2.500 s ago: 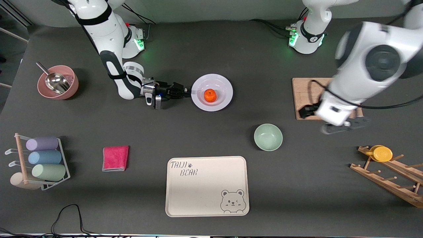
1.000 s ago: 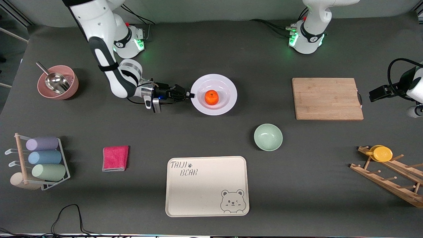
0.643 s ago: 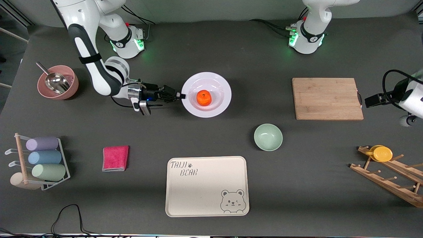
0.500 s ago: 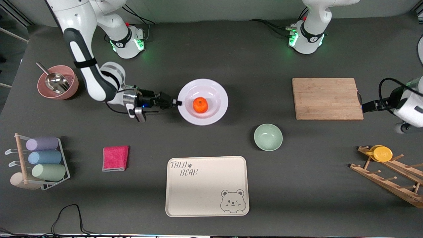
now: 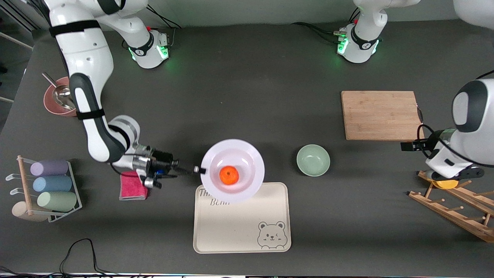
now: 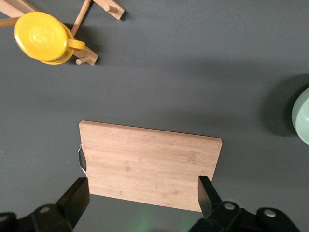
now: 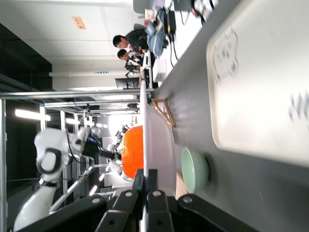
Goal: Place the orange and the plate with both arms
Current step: 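Slide the plate with the right gripper onto the bear placemat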
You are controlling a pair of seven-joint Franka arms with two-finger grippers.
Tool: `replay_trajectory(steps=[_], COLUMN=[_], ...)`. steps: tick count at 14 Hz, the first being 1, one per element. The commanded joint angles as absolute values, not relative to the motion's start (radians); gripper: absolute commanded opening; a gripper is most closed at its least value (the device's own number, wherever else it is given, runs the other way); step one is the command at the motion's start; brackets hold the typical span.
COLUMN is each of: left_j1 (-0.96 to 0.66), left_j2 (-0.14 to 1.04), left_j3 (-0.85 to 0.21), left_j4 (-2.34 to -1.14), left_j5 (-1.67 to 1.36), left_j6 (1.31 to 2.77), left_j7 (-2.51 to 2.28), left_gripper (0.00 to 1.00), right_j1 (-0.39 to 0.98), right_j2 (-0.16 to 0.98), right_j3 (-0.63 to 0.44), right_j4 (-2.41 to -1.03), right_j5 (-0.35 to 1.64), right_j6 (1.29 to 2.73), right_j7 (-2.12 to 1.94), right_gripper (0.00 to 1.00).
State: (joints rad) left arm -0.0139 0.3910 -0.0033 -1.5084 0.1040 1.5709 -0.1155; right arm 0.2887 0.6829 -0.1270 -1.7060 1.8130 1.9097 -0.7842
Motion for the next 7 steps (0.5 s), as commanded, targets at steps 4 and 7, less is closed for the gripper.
replay_trajectory(steps=[4,7], left_j1=[-0.026,-0.028], left_j2=[0.394,0.397], left_j3=[0.005,0.006], left_j4=[-1.477,-1.479], left_j5=[0.130,0.130], left_j6=[1.557,1.557], left_j7=[-0.100,-0.101], left_gripper=[1.00,1.00], right_j1=[0.270,0.268], right_j2=[0.983,1.037], right_j3=[-0.150,-0.150], right_j4=[-1.298,-1.272], right_j5=[1.790,1.792], right_j6=[1.893,1.896], right_j7=[-0.667,-0.709], right_gripper=[0.00,0.00])
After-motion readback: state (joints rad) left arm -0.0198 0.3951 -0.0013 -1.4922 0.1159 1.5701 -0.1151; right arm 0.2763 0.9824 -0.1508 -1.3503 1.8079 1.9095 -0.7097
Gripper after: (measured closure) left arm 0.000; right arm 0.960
